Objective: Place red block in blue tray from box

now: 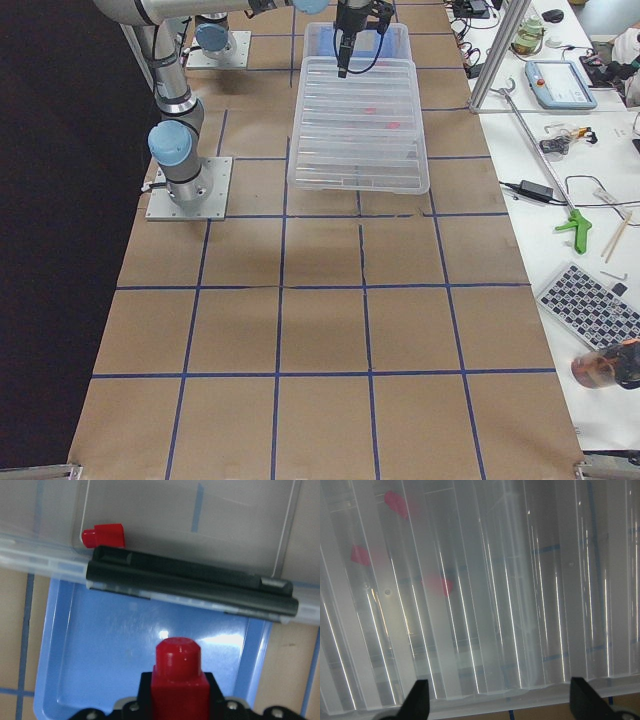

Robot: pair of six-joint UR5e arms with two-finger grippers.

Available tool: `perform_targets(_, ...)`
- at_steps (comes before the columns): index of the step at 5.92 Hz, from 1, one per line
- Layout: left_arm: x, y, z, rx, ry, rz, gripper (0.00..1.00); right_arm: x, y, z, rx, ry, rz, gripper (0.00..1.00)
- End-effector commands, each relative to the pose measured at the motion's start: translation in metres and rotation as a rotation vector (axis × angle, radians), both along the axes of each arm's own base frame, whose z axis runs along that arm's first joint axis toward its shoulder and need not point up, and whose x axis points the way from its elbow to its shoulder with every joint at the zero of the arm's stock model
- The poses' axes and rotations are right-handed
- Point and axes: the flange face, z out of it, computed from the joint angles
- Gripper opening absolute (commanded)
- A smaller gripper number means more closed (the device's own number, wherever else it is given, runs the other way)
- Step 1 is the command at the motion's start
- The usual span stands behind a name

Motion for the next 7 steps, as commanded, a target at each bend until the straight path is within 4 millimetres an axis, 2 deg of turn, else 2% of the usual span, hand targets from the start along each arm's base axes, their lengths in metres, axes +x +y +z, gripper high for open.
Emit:
perform_targets(1, 0.055, -0.004, -0.017, 0.013, -0.006, -0.107, 0.10, -0.033, -0.010, -0.002, -0.004, -0.004, 0.039, 1.00)
perform_targets(2, 0.052, -0.003, -0.029, 0.024, -0.014, -0.119, 0.06, -0.090, -0.018, -0.003, -0.004, -0.011, 0.048, 1.00)
perform_targets(3, 0.050, 0.000, -0.050, -0.009, -0.026, -0.132, 0.05, -0.148, -0.024, -0.011, 0.011, -0.024, 0.069, 1.00)
perform_targets(4, 0.049, 0.004, -0.089, -0.019, -0.029, -0.129, 0.05, -0.192, -0.030, -0.023, 0.028, -0.040, 0.078, 1.00)
perform_targets(5, 0.047, 0.005, -0.129, -0.009, -0.023, -0.132, 0.05, -0.226, -0.039, -0.037, 0.022, -0.040, 0.093, 1.00)
perform_targets(6, 0.046, -0.004, -0.165, -0.009, -0.014, -0.138, 0.07, -0.259, -0.043, -0.055, 0.040, -0.058, 0.110, 1.00)
perform_targets(7, 0.034, -0.014, -0.191, -0.020, -0.019, -0.162, 0.08, -0.295, -0.045, -0.083, 0.035, -0.062, 0.129, 1.00)
